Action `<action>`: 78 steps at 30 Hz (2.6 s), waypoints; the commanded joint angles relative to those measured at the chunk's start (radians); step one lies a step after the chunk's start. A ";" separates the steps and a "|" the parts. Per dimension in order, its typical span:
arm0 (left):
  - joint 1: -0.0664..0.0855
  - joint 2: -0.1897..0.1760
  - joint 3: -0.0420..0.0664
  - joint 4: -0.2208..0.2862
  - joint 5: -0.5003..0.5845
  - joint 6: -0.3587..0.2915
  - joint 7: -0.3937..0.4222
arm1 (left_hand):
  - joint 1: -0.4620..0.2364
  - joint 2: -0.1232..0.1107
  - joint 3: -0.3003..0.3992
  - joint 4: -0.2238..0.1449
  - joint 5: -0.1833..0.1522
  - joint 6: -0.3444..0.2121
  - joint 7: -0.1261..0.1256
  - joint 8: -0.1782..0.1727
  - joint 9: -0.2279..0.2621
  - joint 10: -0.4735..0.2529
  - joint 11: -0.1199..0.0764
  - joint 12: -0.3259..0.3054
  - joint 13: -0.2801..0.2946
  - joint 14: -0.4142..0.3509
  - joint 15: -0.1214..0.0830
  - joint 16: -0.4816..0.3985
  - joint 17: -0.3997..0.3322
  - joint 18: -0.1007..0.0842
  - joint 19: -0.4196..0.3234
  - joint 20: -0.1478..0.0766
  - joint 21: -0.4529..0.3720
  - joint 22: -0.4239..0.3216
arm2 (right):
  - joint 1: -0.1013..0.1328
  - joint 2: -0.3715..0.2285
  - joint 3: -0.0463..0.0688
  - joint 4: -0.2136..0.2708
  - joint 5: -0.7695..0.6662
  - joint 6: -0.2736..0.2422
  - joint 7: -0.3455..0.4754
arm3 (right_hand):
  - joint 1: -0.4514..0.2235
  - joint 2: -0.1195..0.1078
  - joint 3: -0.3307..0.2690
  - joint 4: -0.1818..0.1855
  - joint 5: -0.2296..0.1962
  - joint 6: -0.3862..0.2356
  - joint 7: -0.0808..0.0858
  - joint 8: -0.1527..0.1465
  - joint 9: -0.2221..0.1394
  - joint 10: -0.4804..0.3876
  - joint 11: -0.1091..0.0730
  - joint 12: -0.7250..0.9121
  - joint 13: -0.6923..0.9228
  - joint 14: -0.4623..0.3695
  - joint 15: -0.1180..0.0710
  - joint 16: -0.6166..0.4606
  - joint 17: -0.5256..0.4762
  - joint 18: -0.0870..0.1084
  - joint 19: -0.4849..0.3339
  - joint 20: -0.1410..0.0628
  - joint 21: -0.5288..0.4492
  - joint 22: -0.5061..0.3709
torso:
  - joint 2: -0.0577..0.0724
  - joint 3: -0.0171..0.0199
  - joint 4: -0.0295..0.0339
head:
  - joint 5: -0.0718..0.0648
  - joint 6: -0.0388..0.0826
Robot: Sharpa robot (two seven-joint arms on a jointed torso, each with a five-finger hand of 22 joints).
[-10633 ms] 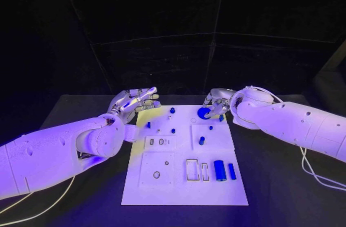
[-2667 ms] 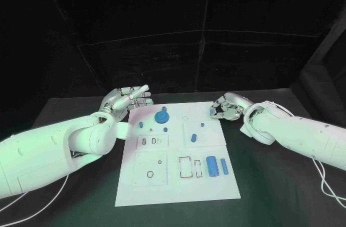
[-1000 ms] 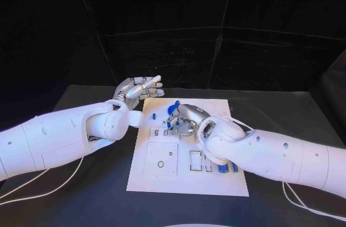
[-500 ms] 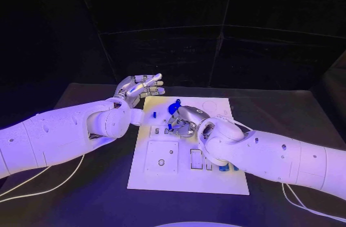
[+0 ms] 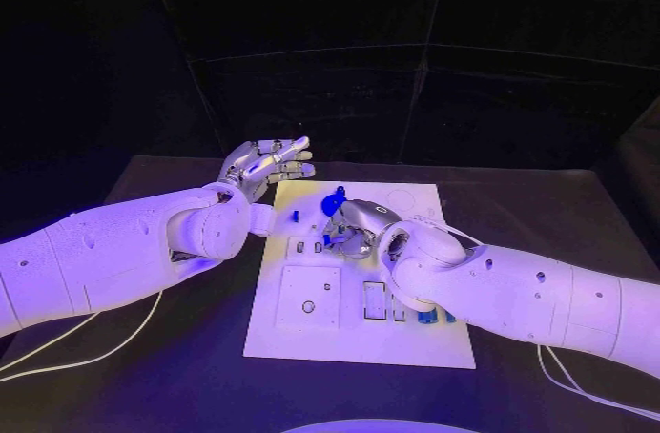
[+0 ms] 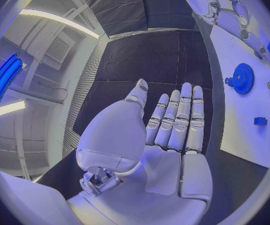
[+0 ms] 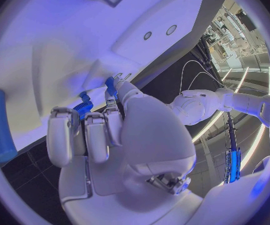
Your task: Assemble the parts on the task board
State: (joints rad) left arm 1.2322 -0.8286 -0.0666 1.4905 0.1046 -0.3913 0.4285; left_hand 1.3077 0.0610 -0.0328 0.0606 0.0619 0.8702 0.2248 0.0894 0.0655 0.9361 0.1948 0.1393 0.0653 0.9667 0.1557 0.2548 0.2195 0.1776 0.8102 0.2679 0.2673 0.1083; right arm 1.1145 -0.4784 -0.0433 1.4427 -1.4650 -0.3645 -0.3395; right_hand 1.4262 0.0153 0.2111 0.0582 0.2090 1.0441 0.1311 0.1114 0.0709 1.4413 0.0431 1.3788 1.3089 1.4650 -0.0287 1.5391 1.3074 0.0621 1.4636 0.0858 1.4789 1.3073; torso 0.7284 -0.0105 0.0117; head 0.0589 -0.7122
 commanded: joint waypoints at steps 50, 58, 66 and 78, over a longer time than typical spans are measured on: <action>0.002 0.000 0.001 0.001 -0.002 0.015 0.002 | 0.007 0.007 -0.005 -0.003 0.001 -0.005 0.013 -0.006 0.000 -0.006 0.000 -0.004 -0.001 -0.007 -0.001 -0.004 0.002 0.005 0.007 0.000 -0.007 -0.001 | -0.005 -0.003 -0.004 0.005 -0.043 0.071 -0.034 | -0.059 -0.054 0.012 0.003 0.005 -0.034 0.016 -0.025 -0.004 -0.024 0.015 -0.033 0.077 0.087 0.012 -0.012 0.183 -0.014 -0.004 0.002 -0.005 0.033 | 0.000 -0.0002 0.0001 | 0.005 -0.007; 0.002 0.000 0.001 0.002 -0.002 0.015 0.002 | 0.007 0.007 -0.005 -0.003 0.001 -0.005 0.013 -0.006 0.000 -0.006 0.000 -0.004 -0.001 -0.007 -0.001 -0.004 0.002 0.005 0.007 0.000 -0.007 -0.001 | -0.005 0.000 -0.004 0.004 -0.044 0.068 -0.036 | -0.070 -0.063 0.011 0.005 0.003 -0.044 0.020 -0.030 -0.004 -0.028 0.019 -0.038 0.073 0.087 0.015 -0.012 0.183 -0.014 -0.004 0.005 -0.006 0.032 | 0.000 -0.0003 0.0003 | 0.005 -0.008; 0.002 -0.001 0.001 0.002 -0.002 0.015 0.002 | 0.007 0.007 -0.005 -0.003 0.001 -0.005 0.013 -0.006 0.000 -0.006 0.000 -0.004 -0.001 -0.007 -0.001 -0.004 0.002 0.005 0.007 0.000 -0.007 -0.001 | -0.005 0.000 -0.004 0.003 -0.044 0.065 -0.037 | -0.080 -0.070 0.008 0.009 0.000 -0.050 0.022 -0.033 -0.004 -0.030 0.021 -0.041 0.070 0.087 0.017 -0.012 0.182 -0.014 -0.004 0.007 -0.007 0.031 | 0.000 -0.0001 0.0001 | 0.006 -0.009; 0.002 -0.001 0.001 0.003 -0.002 0.015 0.000 | 0.007 0.007 -0.005 -0.003 0.001 -0.005 0.013 -0.006 0.000 -0.006 0.000 -0.004 -0.001 -0.007 -0.001 -0.004 0.002 0.005 0.007 0.000 -0.007 -0.001 | -0.005 0.000 -0.004 0.004 -0.044 0.051 -0.038 | -0.115 -0.099 -0.024 0.024 -0.009 -0.102 0.029 -0.048 -0.006 -0.064 0.029 -0.089 0.032 0.086 0.024 -0.014 0.179 -0.013 -0.005 0.014 -0.008 0.029 | 0.000 0.0001 -0.0002 | 0.006 -0.009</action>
State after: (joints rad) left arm 1.2320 -0.8295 -0.0666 1.4912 0.1046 -0.3879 0.4247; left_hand 1.3077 0.0610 -0.0328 0.0606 0.0619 0.8702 0.2248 0.0894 0.0655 0.9361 0.1948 0.1393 0.0653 0.9667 0.1557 0.2548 0.2206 0.1776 0.8102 0.2679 0.2636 0.1081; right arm 1.1115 -0.4776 -0.0450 1.4491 -1.5069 -0.3157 -0.3618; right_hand 1.3200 -0.0812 0.1976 0.0826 0.2069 0.9573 0.1583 0.0692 0.0668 1.3839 0.0710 1.2993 1.3080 1.4651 -0.0142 1.5304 1.3075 0.0620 1.4563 0.0931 1.4750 1.3079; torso 0.7284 -0.0105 0.0117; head 0.0655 -0.7216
